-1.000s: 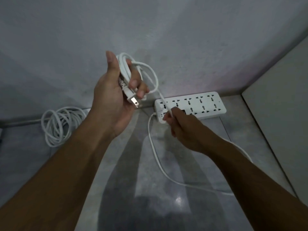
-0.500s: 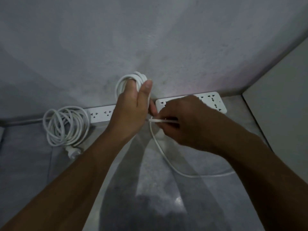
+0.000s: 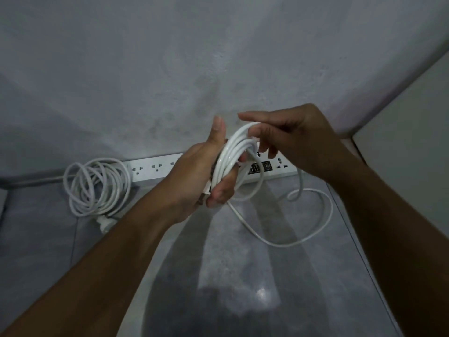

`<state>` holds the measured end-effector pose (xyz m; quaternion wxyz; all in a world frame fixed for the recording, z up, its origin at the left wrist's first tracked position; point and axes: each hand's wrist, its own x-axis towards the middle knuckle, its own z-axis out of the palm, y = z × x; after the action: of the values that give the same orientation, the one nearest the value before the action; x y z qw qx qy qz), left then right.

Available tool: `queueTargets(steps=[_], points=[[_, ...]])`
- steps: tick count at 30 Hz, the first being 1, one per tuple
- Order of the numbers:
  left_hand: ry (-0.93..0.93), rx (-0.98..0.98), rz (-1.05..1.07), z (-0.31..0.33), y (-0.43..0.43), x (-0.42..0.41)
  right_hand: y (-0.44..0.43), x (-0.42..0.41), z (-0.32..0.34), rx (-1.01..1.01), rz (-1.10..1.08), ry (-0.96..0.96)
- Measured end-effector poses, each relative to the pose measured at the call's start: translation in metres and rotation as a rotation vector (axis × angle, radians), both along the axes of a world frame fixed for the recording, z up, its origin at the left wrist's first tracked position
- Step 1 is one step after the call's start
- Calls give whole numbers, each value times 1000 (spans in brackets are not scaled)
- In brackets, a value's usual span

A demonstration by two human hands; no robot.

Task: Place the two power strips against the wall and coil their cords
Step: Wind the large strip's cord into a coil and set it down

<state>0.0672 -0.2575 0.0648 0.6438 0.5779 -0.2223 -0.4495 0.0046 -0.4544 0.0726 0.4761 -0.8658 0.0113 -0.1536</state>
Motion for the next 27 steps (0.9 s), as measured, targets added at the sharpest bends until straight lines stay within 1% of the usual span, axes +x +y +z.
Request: queueTargets(steps=[2,4,7,10,13,16,18,20,25,26,27], points=[[82,-78,-8,2,-3,-1,5,0,-12,86,-58,-18],[149,-163,14,6,-5,-1,9,-2,-21,125,-96,-10],[217,-321,93,14,-8,6,13,-9,-40,186,-138,118],[226,-418,233,24,-11,20,21,-17,-63,152,-133,234],[128,-355,417,28,-16,25,32,-27,-73,56,-98,295],[55,-270,597,23,-22,18,42,-32,-68,-72,-44,356],[10,-230,679,19,-25,13,48,-33,-61,-132,15,398],[-59,-191,710,15,-27,12,53,-34,-53,-214,52,394],[-413,43,738,3,-30,12,58,-31,-22,-387,9,332],[-449,58,761,0,-31,13,61,-30,-16,-387,-4,324],[-474,64,787,-1,-31,15,64,-30,-10,-335,-26,324]])
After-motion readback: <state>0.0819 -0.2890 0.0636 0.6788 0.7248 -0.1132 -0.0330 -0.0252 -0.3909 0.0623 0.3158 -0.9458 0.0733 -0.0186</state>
